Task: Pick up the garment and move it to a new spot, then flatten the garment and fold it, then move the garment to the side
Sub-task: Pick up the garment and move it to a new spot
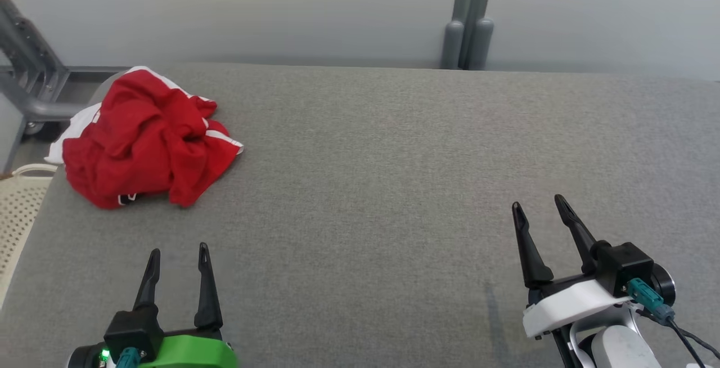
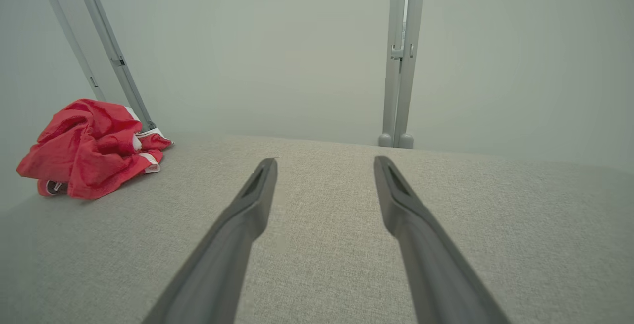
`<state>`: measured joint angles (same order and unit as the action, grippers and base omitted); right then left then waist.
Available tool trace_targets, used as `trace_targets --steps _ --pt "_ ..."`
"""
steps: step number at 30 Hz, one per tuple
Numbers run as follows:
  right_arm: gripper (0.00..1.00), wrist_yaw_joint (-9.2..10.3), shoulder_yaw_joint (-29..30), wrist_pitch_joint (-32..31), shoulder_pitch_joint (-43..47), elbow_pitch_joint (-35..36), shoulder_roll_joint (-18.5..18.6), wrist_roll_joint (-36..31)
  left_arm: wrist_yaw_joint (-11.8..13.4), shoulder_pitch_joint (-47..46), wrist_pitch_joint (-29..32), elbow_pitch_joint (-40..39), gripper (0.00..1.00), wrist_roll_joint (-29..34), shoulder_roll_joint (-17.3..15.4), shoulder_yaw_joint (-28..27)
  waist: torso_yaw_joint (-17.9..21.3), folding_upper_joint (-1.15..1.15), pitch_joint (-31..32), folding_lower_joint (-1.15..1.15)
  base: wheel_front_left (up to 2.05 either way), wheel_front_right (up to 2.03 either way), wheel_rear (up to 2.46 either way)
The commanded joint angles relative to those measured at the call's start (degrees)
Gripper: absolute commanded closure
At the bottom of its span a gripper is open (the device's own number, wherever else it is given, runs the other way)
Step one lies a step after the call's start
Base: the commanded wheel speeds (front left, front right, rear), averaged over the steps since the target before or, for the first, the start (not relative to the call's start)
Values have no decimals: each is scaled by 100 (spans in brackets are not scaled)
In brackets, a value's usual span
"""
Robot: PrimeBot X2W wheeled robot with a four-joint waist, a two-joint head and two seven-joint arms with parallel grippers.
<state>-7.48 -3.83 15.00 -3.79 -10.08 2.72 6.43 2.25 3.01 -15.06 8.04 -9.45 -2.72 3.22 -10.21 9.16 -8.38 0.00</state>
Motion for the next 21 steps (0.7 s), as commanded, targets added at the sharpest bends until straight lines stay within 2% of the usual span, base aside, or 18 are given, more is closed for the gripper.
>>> trace_targets --steps 1,6,11,15,21 --pt "0 -2 7 16 64 19 14 4 -12 -10 -11 9 0 28 -29 -27 -438 0 -49 0 0 0 0" --pt "0 -2 -28 16 82 25 13 40 -34 4 -10 6 0 61 -30 -60 -945 0 -28 0 0 0 0" --pt "0 -2 -153 16 44 7 14 75 -60 66 -6 -12 0 65 -29 -104 -1272 0 -5 0 0 0 0" --pt "0 -2 -189 16 2 -11 14 77 -68 89 -6 -22 0 60 -29 -132 -1381 0 -4 0 0 0 0" --pt "0 -2 -254 16 -70 -33 14 72 -22 125 -6 -26 0 -6 -29 -138 -1341 0 -59 0 0 0 0"
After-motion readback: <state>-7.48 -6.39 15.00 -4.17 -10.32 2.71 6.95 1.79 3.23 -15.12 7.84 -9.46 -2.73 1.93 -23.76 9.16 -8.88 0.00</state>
